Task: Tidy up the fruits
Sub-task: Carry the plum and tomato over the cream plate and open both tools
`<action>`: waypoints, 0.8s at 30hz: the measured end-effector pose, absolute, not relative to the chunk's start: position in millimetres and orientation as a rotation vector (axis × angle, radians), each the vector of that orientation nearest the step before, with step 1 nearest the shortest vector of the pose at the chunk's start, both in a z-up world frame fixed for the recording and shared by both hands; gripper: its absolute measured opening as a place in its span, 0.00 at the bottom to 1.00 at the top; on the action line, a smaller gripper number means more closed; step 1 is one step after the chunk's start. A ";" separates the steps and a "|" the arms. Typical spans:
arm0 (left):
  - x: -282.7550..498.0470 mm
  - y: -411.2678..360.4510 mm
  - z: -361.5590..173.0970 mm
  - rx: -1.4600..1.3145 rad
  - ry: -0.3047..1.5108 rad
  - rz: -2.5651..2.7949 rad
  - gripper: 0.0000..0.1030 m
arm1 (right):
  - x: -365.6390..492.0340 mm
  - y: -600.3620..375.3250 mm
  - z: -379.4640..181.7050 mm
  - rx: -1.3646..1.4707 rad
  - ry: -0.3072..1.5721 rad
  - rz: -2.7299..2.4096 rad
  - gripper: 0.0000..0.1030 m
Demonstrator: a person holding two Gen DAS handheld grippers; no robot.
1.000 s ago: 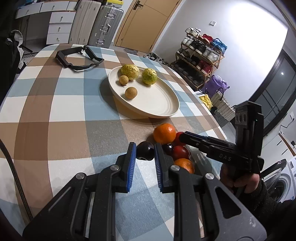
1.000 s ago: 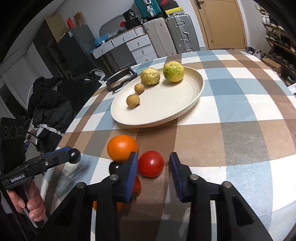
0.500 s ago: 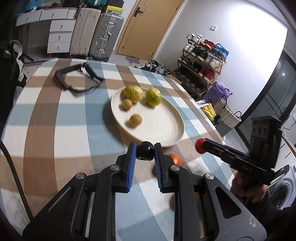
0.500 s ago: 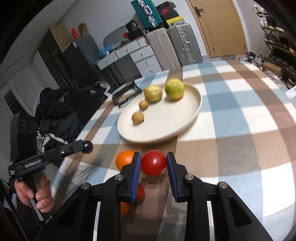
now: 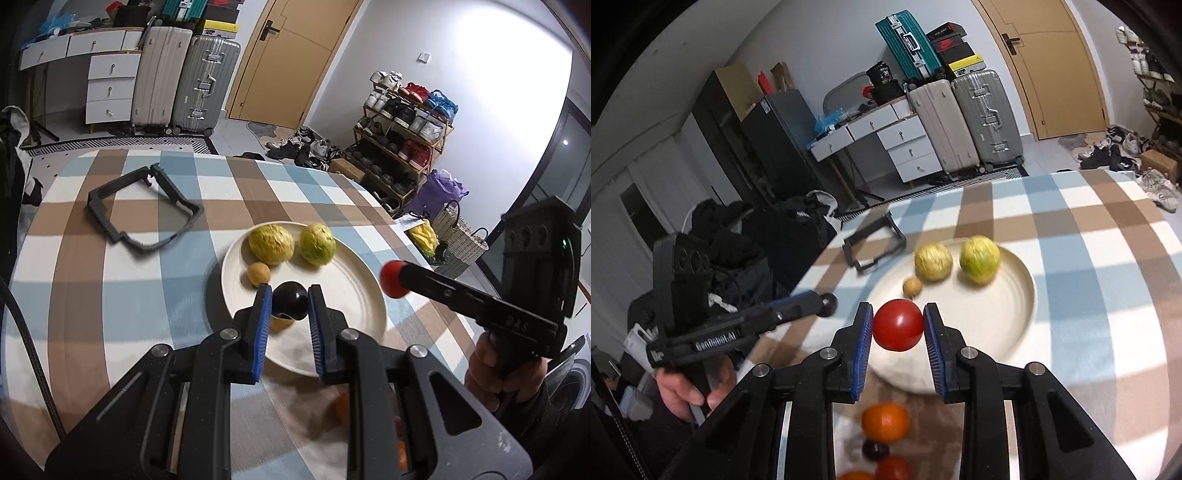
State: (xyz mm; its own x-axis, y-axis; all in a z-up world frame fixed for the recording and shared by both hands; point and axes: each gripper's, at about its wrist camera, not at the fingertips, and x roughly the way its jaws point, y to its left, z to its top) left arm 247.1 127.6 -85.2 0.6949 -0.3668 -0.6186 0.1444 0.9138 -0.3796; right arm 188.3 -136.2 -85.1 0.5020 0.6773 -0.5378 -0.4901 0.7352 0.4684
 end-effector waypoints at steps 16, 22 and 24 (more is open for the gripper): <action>300.0 133.7 -121.8 -0.317 0.816 -0.314 0.17 | 270.7 -92.8 -128.8 0.314 0.936 0.713 0.28; 306.2 131.1 -129.3 -0.316 0.828 -0.318 0.17 | 276.1 -84.0 -136.7 0.292 0.956 0.708 0.28; 307.4 131.3 -131.0 -0.315 0.831 -0.319 0.17 | 277.2 -79.8 -139.5 0.282 0.966 0.706 0.28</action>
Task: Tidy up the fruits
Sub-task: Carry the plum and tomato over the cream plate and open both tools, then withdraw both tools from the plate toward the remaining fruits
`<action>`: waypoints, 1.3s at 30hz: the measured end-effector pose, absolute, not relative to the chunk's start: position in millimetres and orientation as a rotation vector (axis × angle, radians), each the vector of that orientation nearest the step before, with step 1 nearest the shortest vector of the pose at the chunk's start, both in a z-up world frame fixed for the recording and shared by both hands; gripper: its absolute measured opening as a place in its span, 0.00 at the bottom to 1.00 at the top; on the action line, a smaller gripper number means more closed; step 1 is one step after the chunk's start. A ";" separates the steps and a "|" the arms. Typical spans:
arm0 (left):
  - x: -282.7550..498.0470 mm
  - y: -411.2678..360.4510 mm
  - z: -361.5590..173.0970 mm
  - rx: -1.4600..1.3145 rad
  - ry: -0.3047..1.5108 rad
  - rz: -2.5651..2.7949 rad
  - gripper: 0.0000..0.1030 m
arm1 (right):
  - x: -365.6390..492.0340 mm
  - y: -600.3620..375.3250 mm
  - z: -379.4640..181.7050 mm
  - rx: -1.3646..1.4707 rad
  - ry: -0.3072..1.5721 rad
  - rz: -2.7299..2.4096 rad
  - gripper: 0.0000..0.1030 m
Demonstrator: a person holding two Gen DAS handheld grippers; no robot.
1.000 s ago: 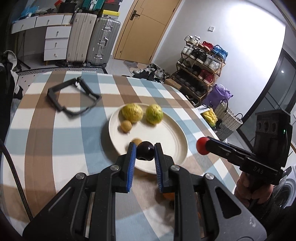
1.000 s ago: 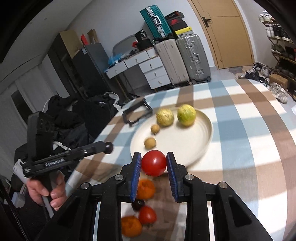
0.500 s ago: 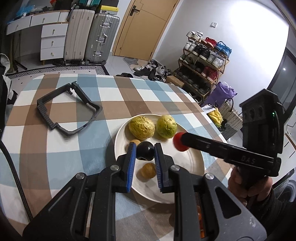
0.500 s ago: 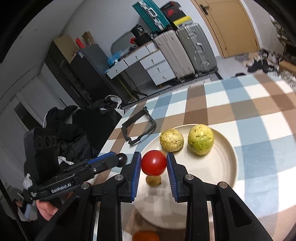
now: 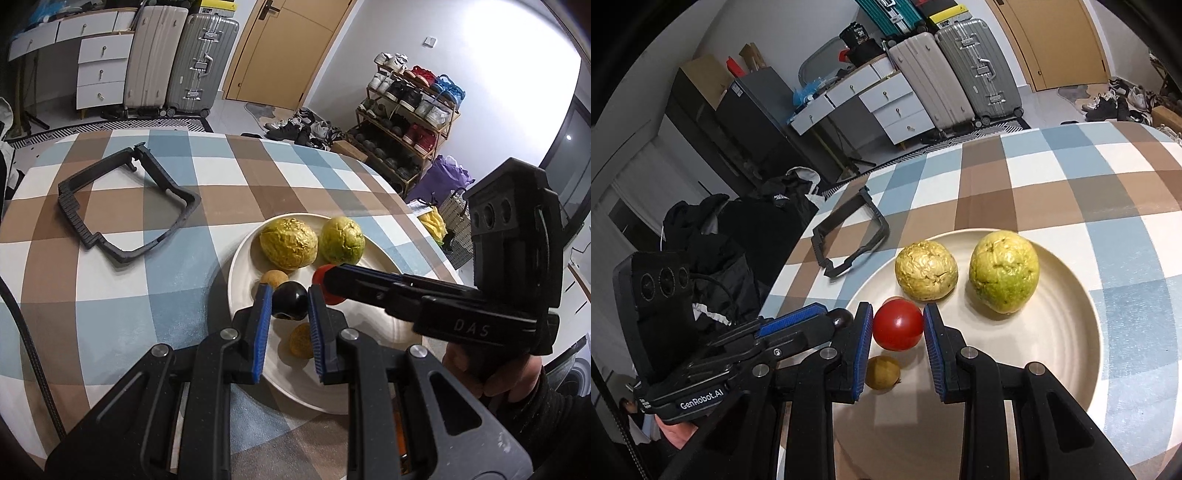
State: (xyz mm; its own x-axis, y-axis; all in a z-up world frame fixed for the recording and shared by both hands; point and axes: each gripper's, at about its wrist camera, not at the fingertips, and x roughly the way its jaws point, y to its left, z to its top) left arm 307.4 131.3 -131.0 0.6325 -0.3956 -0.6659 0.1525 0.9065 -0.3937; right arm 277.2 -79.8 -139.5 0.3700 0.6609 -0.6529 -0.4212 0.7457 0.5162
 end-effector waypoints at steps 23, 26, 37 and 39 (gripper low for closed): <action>258.1 129.3 -96.5 -0.316 0.749 -0.227 0.47 | 242.2 -104.6 -105.5 0.288 0.869 0.695 0.50; 238.8 120.6 -87.8 -0.294 0.742 -0.206 0.48 | 221.8 -118.5 -91.0 0.285 0.832 0.677 0.52; 154.5 78.0 -40.7 -0.209 0.654 -0.149 0.79 | 143.7 -147.8 -39.0 0.258 0.675 0.650 0.85; 142.4 69.9 -34.7 -0.189 0.650 -0.156 0.80 | 129.9 -150.7 -33.0 0.233 0.657 0.650 0.85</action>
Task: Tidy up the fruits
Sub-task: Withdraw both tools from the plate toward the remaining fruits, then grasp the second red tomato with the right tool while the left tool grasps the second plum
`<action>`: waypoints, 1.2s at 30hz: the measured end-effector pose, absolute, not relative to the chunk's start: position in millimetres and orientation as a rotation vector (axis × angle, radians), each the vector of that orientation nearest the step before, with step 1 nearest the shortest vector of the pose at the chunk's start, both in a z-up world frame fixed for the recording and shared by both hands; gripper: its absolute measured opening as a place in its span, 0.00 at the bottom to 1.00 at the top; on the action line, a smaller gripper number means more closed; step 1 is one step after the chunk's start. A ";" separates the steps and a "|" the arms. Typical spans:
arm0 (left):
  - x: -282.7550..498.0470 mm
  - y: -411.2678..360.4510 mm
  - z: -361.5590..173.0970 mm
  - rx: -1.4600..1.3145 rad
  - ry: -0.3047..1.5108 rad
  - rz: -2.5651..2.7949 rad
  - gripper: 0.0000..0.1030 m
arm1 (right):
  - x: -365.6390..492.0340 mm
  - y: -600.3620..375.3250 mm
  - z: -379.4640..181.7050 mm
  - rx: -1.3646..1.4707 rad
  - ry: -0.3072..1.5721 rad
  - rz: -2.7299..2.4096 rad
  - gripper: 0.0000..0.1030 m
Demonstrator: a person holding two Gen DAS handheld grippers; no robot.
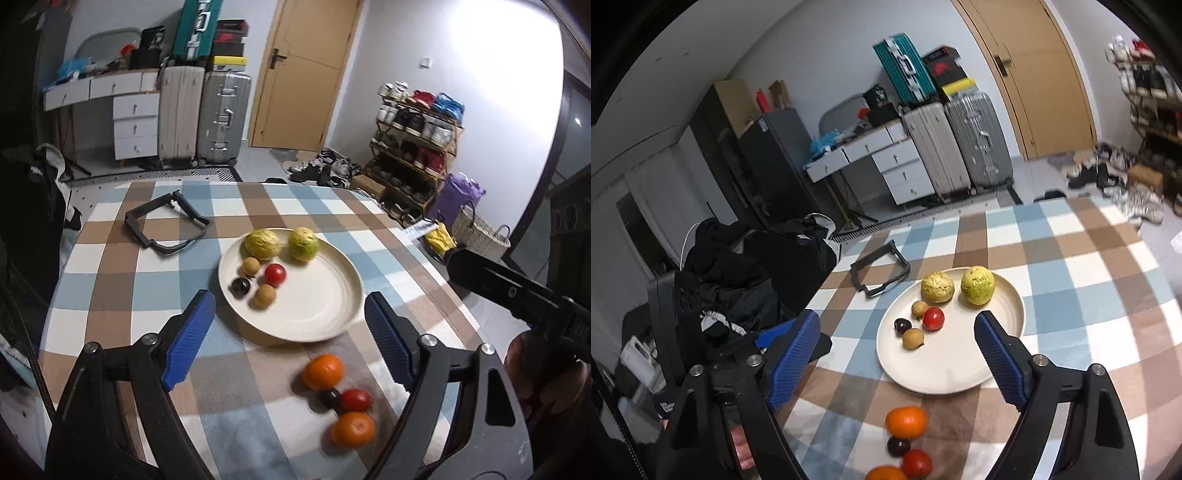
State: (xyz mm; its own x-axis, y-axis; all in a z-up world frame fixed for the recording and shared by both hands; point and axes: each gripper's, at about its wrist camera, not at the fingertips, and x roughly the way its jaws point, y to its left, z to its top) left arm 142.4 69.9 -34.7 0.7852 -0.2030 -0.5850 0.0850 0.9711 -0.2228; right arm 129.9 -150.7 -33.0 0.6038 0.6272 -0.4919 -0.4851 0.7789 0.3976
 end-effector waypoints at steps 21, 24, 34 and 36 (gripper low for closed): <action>57.6 39.5 -69.0 -0.154 0.697 -0.114 0.99 | 40.1 -191.2 -62.5 0.182 0.658 0.554 1.00; 59.4 39.1 -82.5 -0.153 0.724 -0.117 0.99 | 40.0 -193.0 -82.9 0.194 0.712 0.545 1.00; 75.0 58.8 -111.9 -0.212 0.783 -0.101 0.99 | 65.7 -196.4 -128.4 0.314 0.882 0.568 1.00; 78.3 61.7 -116.6 -0.218 0.791 -0.097 0.99 | 71.5 -196.6 -133.7 0.349 0.901 0.581 1.00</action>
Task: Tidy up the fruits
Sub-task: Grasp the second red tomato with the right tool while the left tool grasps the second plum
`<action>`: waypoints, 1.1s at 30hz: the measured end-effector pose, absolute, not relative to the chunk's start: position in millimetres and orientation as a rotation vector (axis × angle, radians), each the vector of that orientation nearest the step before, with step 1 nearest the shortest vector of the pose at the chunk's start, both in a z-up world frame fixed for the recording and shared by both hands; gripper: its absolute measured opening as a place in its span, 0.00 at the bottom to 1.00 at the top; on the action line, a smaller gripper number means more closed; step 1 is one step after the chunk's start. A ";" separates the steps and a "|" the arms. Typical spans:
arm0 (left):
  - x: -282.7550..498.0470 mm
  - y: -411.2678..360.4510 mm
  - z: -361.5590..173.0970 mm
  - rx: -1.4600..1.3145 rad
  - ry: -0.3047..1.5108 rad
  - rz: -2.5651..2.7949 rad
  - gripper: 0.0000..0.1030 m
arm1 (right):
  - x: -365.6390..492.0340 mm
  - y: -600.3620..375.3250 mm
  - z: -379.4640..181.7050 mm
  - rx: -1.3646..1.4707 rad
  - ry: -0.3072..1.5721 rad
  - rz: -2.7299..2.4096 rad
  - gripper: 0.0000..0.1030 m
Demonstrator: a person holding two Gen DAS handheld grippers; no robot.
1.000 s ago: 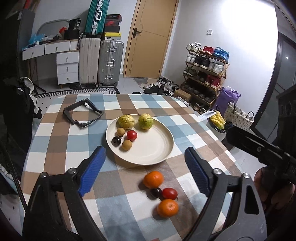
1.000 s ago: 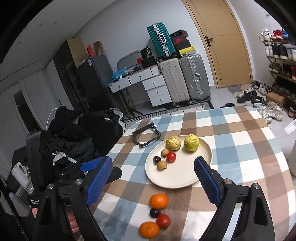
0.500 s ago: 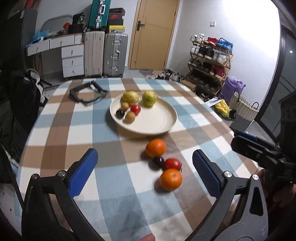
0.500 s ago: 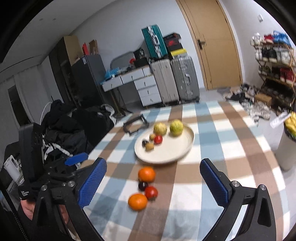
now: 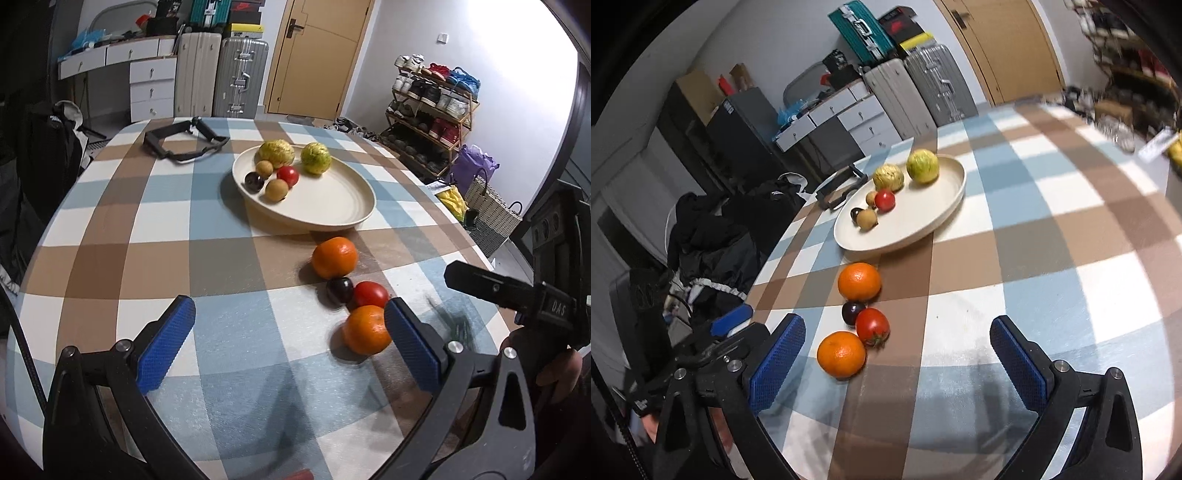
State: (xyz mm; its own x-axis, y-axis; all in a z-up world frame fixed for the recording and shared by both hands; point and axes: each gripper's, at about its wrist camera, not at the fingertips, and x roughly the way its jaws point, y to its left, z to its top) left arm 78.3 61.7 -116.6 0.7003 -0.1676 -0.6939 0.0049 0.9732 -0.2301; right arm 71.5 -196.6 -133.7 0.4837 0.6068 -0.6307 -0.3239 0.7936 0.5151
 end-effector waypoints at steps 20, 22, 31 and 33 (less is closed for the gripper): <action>100.5 85.9 -143.2 -0.293 0.852 -0.059 0.99 | 101.1 -154.6 -159.9 0.328 1.033 0.680 0.54; 100.7 86.4 -144.2 -0.295 0.855 -0.059 0.99 | 102.1 -154.0 -161.3 0.328 1.039 0.686 0.52; 105.8 86.6 -143.8 -0.296 0.855 -0.054 0.99 | 103.7 -149.9 -167.8 0.344 1.063 0.710 0.34; 108.1 86.5 -142.9 -0.296 0.856 -0.055 0.99 | 103.1 -150.2 -168.2 0.346 1.059 0.716 0.30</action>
State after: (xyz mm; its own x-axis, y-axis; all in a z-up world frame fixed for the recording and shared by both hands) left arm 108.1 86.5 -142.9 0.6568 -0.1661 -0.7355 -0.0705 0.9576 -0.2793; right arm 103.1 -150.2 -168.2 0.2955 0.6825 -0.6685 -0.3665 0.7272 0.5804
